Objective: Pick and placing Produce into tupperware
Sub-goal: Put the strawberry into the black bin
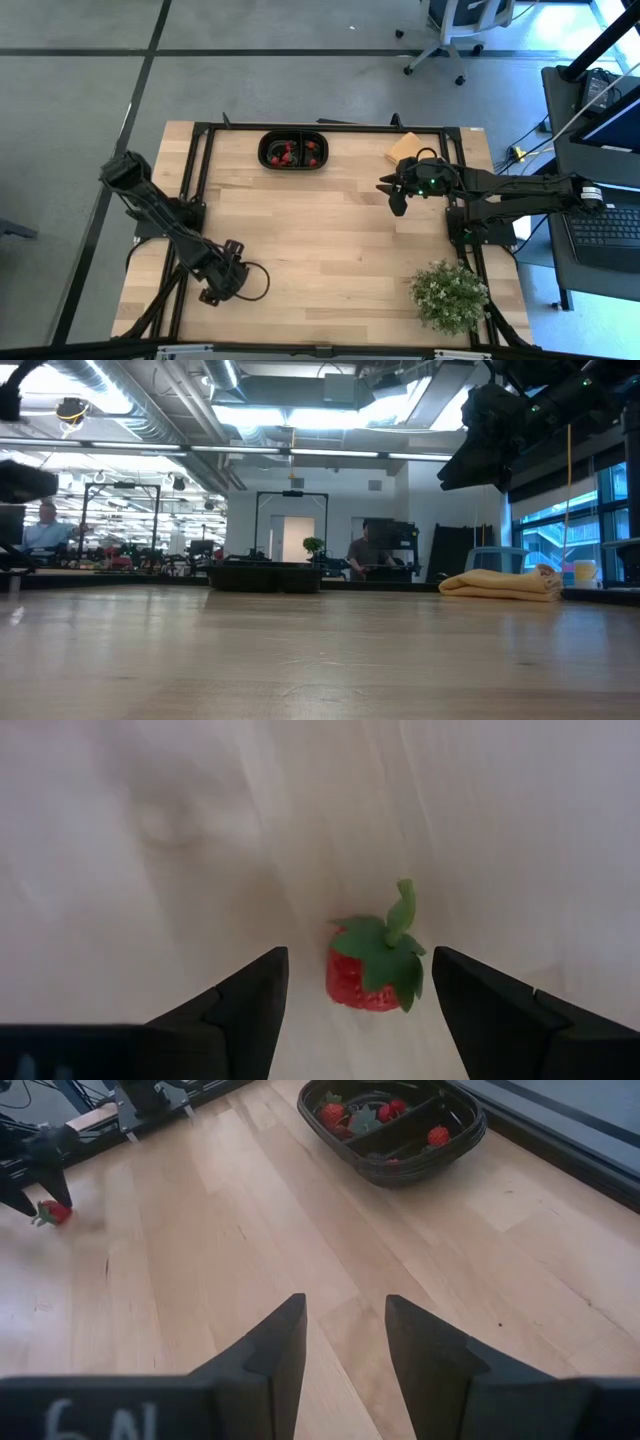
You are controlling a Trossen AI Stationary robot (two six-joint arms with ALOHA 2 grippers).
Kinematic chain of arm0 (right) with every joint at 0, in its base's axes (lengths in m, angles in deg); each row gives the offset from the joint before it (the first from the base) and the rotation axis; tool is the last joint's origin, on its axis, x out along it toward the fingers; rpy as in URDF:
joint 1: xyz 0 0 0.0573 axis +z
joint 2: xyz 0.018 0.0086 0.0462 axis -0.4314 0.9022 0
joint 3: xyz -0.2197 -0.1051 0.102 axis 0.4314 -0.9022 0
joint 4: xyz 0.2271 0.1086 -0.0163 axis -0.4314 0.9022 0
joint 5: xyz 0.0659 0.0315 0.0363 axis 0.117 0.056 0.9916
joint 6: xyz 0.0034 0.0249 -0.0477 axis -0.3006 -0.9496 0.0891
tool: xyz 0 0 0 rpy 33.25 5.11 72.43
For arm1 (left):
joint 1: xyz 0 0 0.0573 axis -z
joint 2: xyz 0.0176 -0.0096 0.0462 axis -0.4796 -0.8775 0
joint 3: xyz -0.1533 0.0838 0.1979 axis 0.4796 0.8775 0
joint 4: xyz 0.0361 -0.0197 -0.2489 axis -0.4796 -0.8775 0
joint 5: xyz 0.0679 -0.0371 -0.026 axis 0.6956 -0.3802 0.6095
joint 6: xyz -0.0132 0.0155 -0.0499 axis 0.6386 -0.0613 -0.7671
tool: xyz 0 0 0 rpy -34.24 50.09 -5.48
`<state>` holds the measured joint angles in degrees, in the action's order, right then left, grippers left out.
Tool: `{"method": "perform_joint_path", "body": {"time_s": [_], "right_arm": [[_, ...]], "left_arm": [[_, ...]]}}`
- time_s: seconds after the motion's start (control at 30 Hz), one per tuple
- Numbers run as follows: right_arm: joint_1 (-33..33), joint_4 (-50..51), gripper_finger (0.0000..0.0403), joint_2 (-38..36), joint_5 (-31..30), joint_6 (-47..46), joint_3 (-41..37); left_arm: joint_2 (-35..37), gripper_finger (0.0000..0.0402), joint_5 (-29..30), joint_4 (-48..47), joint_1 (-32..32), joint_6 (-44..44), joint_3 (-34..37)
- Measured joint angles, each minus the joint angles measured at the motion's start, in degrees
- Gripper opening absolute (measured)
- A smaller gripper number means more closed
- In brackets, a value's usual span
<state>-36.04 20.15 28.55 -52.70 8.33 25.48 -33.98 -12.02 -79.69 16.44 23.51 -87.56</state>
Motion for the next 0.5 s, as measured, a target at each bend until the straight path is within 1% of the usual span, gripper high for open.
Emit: {"method": "perform_joint_path", "body": {"time_s": [0.27,0.5], "right_arm": [[0.0,0.0,0.0141,0.0,0.0,-1.3,0.0],[0.0,0.0,0.0141,0.0,0.0,-1.5,0.0]], "left_arm": [[-5.0,0.0237,-0.7,4.3,0.0,0.0,0.0],[-6.3,0.0195,-0.9,3.4,0.0,0.6,-0.3]]}}
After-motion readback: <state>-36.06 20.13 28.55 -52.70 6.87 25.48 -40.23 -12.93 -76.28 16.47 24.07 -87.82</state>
